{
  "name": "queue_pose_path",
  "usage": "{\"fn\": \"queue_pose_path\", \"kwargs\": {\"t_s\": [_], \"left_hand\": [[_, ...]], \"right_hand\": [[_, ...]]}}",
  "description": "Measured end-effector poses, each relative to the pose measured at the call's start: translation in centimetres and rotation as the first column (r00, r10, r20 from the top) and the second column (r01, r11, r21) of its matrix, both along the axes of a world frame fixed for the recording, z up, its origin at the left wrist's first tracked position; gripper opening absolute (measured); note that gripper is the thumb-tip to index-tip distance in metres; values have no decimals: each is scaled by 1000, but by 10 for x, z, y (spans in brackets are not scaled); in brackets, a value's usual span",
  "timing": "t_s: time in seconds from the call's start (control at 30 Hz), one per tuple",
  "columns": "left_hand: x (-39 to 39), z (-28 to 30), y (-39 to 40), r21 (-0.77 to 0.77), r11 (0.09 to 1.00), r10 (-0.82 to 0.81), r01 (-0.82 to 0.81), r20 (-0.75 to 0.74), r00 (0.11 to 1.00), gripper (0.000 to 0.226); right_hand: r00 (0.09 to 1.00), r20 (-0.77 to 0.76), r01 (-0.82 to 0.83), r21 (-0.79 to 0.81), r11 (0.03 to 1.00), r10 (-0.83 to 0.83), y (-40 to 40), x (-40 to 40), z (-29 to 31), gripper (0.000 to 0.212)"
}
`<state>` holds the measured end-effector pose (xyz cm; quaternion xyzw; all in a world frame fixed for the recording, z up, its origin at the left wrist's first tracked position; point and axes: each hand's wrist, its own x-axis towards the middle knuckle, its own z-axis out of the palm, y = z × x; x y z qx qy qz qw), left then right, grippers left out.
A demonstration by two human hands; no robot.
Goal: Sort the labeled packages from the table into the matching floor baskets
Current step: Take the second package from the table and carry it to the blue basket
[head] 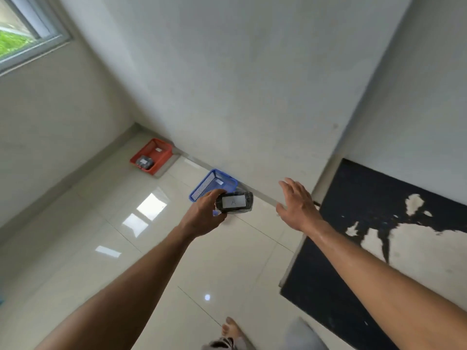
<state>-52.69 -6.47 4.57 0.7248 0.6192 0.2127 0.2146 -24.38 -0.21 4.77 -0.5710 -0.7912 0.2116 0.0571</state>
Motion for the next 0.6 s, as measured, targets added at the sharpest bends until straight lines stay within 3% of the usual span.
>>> {"fn": "queue_pose_path", "kwargs": {"t_s": [0.3, 0.6], "left_hand": [[-145, -18, 48, -82, 991, 111, -110, 9, 994, 60], [-251, -65, 177, -173, 985, 15, -21, -33, 999, 57]], "right_hand": [[998, -31, -49, -84, 995, 47, 66, -143, -30, 69], [995, -65, 64, -222, 973, -81, 165, -257, -91, 67]]}}
